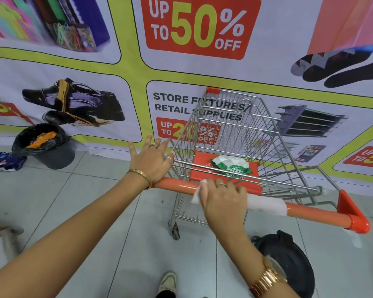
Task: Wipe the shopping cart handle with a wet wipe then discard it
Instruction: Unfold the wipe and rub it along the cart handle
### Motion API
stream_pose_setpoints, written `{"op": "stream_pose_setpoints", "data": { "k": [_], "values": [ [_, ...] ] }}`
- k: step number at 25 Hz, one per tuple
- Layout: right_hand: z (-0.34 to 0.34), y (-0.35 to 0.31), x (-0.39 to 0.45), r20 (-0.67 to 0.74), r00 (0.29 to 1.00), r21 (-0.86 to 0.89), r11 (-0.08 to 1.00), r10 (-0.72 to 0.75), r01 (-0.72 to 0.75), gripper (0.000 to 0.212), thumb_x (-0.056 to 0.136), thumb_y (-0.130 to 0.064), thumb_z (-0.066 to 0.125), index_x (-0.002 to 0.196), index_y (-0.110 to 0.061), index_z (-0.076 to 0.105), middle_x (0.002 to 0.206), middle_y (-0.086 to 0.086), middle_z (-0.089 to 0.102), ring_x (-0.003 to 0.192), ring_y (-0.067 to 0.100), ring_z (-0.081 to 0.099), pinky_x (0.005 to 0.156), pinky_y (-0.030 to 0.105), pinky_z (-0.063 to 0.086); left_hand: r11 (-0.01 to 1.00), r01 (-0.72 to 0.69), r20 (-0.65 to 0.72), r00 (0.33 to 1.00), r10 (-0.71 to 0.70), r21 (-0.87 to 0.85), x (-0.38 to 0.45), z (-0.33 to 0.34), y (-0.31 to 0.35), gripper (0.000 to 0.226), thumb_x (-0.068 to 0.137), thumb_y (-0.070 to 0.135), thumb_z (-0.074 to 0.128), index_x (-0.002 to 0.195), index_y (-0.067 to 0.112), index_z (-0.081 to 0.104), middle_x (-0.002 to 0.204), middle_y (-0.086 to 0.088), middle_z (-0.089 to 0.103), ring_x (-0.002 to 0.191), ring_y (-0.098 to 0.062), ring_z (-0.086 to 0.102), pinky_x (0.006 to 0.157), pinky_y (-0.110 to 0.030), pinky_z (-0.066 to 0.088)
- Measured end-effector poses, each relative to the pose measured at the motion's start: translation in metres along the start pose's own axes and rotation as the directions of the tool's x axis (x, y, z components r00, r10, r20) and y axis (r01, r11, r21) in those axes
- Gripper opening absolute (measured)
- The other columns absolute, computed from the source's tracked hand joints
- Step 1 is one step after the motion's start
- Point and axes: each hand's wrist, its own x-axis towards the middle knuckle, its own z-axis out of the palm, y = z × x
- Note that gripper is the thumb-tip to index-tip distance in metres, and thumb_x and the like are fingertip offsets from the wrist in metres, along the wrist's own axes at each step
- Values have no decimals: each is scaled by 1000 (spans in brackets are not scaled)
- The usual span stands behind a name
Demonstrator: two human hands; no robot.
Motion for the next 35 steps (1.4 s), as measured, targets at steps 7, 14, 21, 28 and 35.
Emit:
{"op": "stream_pose_setpoints", "data": {
  "k": [7,14,21,28,35],
  "values": [
    [-4,-46,21,-10,1000,47,999,-12,12,43,82,-29,34,50,-18,61,41,-1,62,38,18,55,51,21,44,1000,-4,5,1000,4,-16,-1,1,4,55,95,43,25,147,26,23,157,-1,23,148,-20,6,114,-60,0],
    [-5,42,-3,53,998,17,999,43,-44,42,85,-22,33,50,-13,54,37,3,56,34,19,49,46,23,37,998,-37,-38,999,38,42,-3,0,2,54,94,41,27,146,25,26,158,-1,22,148,-21,6,114,-61,-2],
    [-18,-9,13,205,978,-35,998,-51,60,18,73,-12,47,59,-15,58,42,2,60,37,19,55,50,23,43,997,-10,-35,999,13,80,-11,9,20,59,93,48,21,147,24,22,158,1,22,148,-21,7,113,-62,-5],
    [-30,72,-11,301,951,-169,985,71,-20,19,62,0,66,78,-6,58,54,10,65,51,27,60,62,34,45,988,24,-53,998,-16,154,-13,7,14,63,91,52,21,147,25,20,159,-2,17,148,-21,2,111,-65,-9],
    [-17,32,18,393,901,29,982,-183,187,16,88,-8,44,103,-7,49,91,12,69,81,32,65,69,35,44,994,-38,-8,999,39,105,-14,19,45,62,91,55,16,147,30,19,160,0,14,148,-19,-4,111,-62,-11]
  ]
}}
